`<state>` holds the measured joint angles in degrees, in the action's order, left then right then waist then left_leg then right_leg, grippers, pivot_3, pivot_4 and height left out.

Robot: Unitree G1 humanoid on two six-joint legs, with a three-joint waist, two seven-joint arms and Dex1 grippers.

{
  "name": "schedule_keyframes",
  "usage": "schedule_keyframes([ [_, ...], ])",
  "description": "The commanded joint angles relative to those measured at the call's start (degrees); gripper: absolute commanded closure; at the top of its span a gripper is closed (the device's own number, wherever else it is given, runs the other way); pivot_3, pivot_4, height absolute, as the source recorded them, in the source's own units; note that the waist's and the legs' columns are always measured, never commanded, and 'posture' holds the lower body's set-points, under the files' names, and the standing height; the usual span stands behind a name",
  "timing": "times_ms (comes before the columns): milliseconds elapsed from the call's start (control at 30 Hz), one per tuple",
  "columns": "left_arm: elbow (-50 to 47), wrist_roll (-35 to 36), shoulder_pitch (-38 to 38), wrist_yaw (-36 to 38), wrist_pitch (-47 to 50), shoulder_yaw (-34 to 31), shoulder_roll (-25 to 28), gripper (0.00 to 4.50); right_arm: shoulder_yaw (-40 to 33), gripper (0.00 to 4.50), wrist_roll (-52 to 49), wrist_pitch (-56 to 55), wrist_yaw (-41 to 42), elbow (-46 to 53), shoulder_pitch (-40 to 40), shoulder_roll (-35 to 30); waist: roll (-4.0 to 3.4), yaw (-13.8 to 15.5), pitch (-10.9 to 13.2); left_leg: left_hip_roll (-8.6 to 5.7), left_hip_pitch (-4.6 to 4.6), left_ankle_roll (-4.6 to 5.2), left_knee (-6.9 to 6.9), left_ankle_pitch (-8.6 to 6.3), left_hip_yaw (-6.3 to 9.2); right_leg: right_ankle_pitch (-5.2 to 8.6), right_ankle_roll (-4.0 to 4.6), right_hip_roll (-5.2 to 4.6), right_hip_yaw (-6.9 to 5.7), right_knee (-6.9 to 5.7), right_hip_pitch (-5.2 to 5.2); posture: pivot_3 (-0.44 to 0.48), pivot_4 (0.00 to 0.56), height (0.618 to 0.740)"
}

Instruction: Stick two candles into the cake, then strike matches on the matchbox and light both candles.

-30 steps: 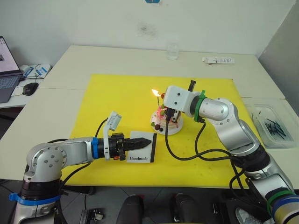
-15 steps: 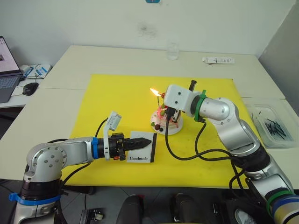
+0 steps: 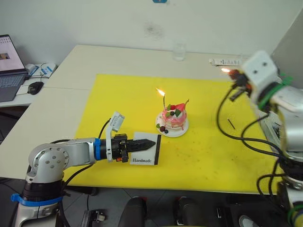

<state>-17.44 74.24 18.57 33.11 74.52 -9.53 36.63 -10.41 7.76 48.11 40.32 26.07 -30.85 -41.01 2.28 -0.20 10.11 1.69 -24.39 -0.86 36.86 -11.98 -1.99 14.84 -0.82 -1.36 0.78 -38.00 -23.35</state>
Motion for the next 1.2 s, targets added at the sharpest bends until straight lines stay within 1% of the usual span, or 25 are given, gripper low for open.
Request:
schedule_keyframes([
  [33,-1.3,2.1,0.3,-0.3,-0.3,0.2,-0.8,4.5,-8.5,4.47,-1.1,-0.8,-1.7,0.0,5.4,-2.1,-0.01,0.0,0.0,0.01,0.0,0.0,0.01,0.0,0.01,0.01,-0.01,0.0,-0.01,-0.01,0.0,0.0,0.15,0.738],
  [133,-1.7,2.5,-0.1,-1.1,-0.3,0.9,-2.0,4.5,-14.1,4.47,-1.0,-1.6,-4.3,-2.9,12.9,-1.6,-0.02,-0.1,0.0,0.07,0.01,0.0,0.02,0.0,0.04,0.15,-0.25,0.07,-0.01,-0.05,0.01,0.0,0.15,0.738],
  [267,-1.8,3.0,-0.2,-2.1,-0.4,1.5,-3.0,4.5,-16.8,4.47,-0.5,-3.0,-8.9,-7.2,18.0,-0.7,-0.09,-0.3,0.0,0.07,0.04,0.01,0.04,0.0,0.01,0.14,-0.26,0.09,0.05,-0.11,0.01,0.0,0.15,0.738],
  [367,-1.7,3.0,-0.4,-2.4,-0.6,1.9,-3.5,4.5,-17.3,4.47,-1.2,-4.6,-11.9,-11.9,19.5,0.6,-0.1,-0.3,0.0,0.06,0.1,0.01,0.07,0.01,-0.01,0.11,-0.3,0.13,0.08,-0.13,0.03,0.0,0.15,0.738],
  [467,-1.7,3.0,-0.2,-2.8,-0.7,2.2,-4.0,4.5,-17.3,4.47,-1.8,-5.5,-13.8,-14.3,19.1,0.9,-0.13,-0.3,0.0,0.01,0.13,0.01,0.08,0.01,0.0,0.09,-0.32,0.22,0.09,-0.12,0.06,0.0,0.15,0.738],
  [567,-1.9,2.9,-0.6,-3.0,-1.0,2.4,-4.3,4.5,-15.5,3.81,-1.4,-7.3,-16.3,-17.4,18.3,0.9,-0.17,-0.3,0.0,-0.03,0.11,0.01,0.08,0.01,-0.04,0.08,-0.35,0.22,0.12,-0.1,0.07,0.0,0.15,0.738],
  [833,-2.8,3.4,-1.9,-3.9,-1.5,2.0,-4.4,4.5,-14.2,1.03,-1.4,-9.3,-21.5,-19.5,16.8,0.3,-0.18,-0.3,0.0,-0.02,0.1,0.01,0.06,0.01,-0.01,0.09,-0.34,0.24,0.1,-0.09,0.06,0.0,0.15,0.738],
  [867,-2.8,3.4,-2.0,-4.0,-1.6,2.0,-4.5,4.5,-14.1,0.63,-1.4,-9.8,-22.1,-19.7,16.6,0.2,-0.18,-0.3,0.0,-0.02,0.1,0.01,0.06,0.01,-0.02,0.09,-0.34,0.24,0.11,-0.08,0.06,0.0,0.15,0.738],
  [933,-2.8,3.4,-2.0,-4.2,-1.9,2.1,-4.5,4.5,-14.2,0.03,-1.6,-10.1,-22.9,-20.0,16.1,0.1,-0.18,-0.3,0.0,-0.03,0.1,0.01,0.06,0.01,-0.03,0.09,-0.35,0.24,0.11,-0.08,0.07,0.0,0.15,0.738],
  [1067,-2.7,3.5,-2.0,-4.4,-2.3,2.0,-4.4,4.5,-14.9,0.03,-2.7,-13.0,-23.4,-18.0,15.3,-0.2,-0.18,-0.3,0.0,-0.03,0.1,0.01,0.08,0.01,-0.03,0.07,-0.37,0.24,0.11,-0.09,0.07,0.0,0.15,0.738],
  [1133,-2.7,3.5,-2.1,-4.6,-2.4,2.0,-4.3,4.5,-15.2,0.03,-4.1,-14.4,-21.9,-15.5,15.7,-0.6,-0.19,-0.3,0.0,-0.03,0.1,0.01,0.07,0.01,-0.03,0.07,-0.37,0.24,0.11,-0.08,0.07,0.0,0.15,0.738],
  [1200,-2.6,3.4,-2.1,-4.5,-2.5,1.9,-4.1,4.5,-15.2,0.03,-6.9,-15.2,-18.5,-12.1,16.6,-0.7,-0.2,-0.3,0.0,-0.02,0.09,0.01,0.06,0.01,-0.03,0.07,-0.37,0.25,0.12,-0.08,0.06,0.0,0.15,0.738],
])
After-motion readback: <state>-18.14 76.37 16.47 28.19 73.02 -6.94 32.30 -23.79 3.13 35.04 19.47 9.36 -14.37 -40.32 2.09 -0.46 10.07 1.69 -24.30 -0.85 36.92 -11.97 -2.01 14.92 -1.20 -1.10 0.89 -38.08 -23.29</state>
